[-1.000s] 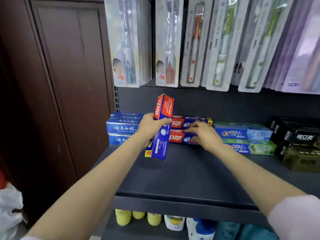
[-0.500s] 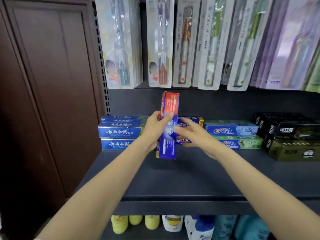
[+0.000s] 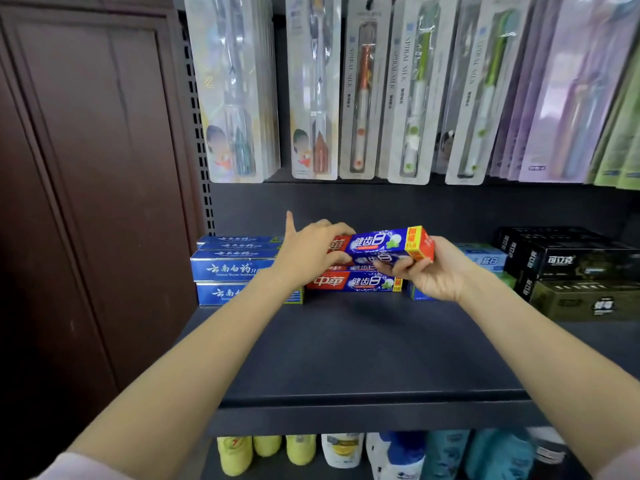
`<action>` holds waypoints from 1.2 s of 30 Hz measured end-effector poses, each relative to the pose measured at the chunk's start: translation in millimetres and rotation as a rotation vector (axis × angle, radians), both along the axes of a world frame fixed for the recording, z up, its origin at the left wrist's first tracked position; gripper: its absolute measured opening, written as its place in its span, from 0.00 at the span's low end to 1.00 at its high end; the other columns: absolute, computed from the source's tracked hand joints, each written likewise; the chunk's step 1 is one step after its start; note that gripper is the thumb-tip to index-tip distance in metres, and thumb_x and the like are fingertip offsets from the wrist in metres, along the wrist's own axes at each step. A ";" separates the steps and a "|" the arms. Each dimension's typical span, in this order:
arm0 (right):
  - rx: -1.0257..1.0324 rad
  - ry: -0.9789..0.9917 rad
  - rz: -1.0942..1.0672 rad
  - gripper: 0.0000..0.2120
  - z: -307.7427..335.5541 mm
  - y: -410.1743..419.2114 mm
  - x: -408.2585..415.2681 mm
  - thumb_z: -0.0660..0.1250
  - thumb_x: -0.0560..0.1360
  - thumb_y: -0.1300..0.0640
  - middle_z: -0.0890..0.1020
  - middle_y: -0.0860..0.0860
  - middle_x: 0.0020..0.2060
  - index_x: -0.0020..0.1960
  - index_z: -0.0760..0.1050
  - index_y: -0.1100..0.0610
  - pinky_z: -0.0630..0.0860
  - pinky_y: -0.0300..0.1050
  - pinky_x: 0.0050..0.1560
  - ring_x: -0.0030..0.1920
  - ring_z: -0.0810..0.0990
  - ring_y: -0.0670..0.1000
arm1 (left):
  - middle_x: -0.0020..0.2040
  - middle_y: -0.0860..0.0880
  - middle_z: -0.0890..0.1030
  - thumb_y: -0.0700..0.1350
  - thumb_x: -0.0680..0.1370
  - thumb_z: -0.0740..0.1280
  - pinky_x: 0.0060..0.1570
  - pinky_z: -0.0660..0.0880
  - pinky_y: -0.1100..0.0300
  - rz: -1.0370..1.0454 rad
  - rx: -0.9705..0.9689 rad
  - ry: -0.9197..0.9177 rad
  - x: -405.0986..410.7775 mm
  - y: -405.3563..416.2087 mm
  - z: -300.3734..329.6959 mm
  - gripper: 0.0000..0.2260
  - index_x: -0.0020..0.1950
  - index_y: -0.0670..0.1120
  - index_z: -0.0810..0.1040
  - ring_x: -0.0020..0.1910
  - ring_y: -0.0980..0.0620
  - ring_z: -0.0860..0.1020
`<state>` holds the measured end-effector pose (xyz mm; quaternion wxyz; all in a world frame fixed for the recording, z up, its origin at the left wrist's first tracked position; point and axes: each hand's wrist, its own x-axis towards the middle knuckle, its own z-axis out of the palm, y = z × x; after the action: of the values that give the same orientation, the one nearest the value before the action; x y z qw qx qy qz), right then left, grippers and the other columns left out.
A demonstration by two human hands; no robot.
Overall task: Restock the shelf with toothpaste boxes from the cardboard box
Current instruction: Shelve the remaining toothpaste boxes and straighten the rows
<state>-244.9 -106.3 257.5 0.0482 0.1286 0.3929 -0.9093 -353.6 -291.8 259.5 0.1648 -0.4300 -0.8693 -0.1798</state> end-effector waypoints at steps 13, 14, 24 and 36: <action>1.890 0.221 -0.438 0.19 -10.5 18.9 -32.9 0.67 0.76 0.57 0.71 0.55 0.61 0.66 0.72 0.52 0.65 0.40 0.59 0.62 0.71 0.53 | 0.64 0.42 0.70 0.50 0.80 0.62 0.66 0.66 0.40 0.080 -0.031 -0.131 -29.3 40.3 2.7 0.19 0.71 0.51 0.69 0.66 0.40 0.65; 1.936 0.239 -0.469 0.19 -12.2 20.7 -39.4 0.66 0.76 0.59 0.71 0.55 0.62 0.67 0.72 0.53 0.66 0.42 0.62 0.63 0.71 0.54 | 0.64 0.42 0.70 0.49 0.80 0.62 0.66 0.65 0.40 0.107 -0.018 -0.127 -29.2 42.9 1.7 0.19 0.72 0.51 0.69 0.67 0.40 0.64; 2.227 0.099 -0.411 0.25 -52.6 20.1 -64.5 0.64 0.77 0.61 0.67 0.54 0.67 0.72 0.64 0.56 0.69 0.51 0.64 0.67 0.66 0.55 | 0.65 0.44 0.71 0.43 0.78 0.62 0.65 0.65 0.47 0.223 -0.089 0.091 -37.0 57.9 -38.4 0.19 0.70 0.47 0.69 0.64 0.41 0.70; 1.944 0.077 -0.464 0.14 -47.8 65.6 49.3 0.66 0.76 0.58 0.78 0.56 0.54 0.61 0.76 0.58 0.72 0.49 0.59 0.52 0.78 0.54 | 0.57 0.43 0.78 0.42 0.76 0.63 0.50 0.73 0.49 -0.007 0.060 -0.032 63.5 123.3 -42.1 0.12 0.59 0.43 0.73 0.57 0.42 0.76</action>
<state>-195.6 -40.7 209.7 -0.2694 0.1562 0.9324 -0.1833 -290.2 -168.5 217.4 0.1629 -0.4251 -0.8645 -0.2131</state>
